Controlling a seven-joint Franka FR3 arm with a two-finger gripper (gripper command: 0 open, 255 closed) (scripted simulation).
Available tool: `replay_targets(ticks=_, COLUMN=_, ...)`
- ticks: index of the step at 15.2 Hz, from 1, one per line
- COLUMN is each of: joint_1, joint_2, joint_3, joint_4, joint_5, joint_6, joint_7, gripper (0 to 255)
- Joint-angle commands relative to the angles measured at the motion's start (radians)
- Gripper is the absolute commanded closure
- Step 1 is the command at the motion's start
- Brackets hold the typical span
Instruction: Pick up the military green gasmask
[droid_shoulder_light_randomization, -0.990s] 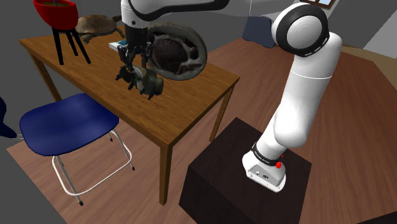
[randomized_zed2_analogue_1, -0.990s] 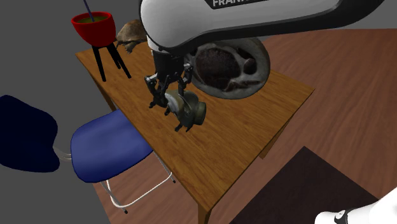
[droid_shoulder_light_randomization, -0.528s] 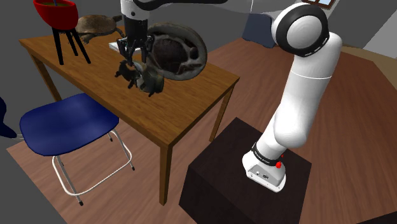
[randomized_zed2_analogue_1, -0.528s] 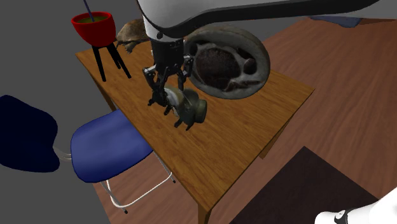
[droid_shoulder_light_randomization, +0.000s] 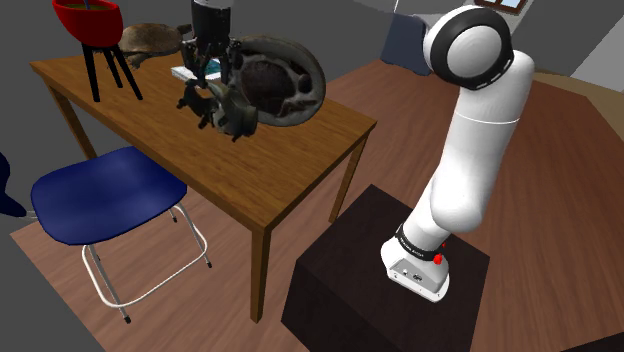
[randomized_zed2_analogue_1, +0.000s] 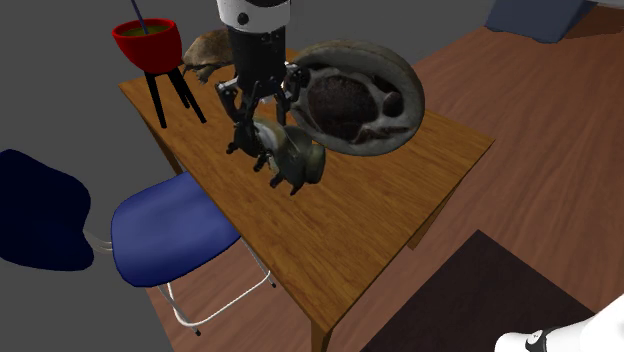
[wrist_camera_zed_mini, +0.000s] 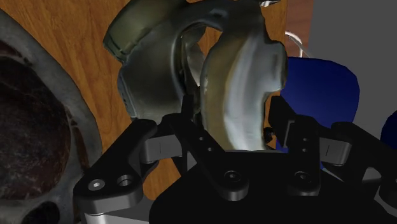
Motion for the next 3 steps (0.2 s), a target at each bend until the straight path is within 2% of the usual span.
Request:
replay_targets(ticks=1, joint_1=0.001, joint_2=0.006, joint_3=0.0, joint_4=0.04, joint_5=-0.001, joint_6=-0.033, joint_7=-0.001, gripper=255)
replay_targets(ticks=3, joint_1=0.001, joint_2=0.006, joint_3=0.0, joint_4=0.043, joint_5=-0.001, joint_6=-0.035, joint_7=-0.001, gripper=255)
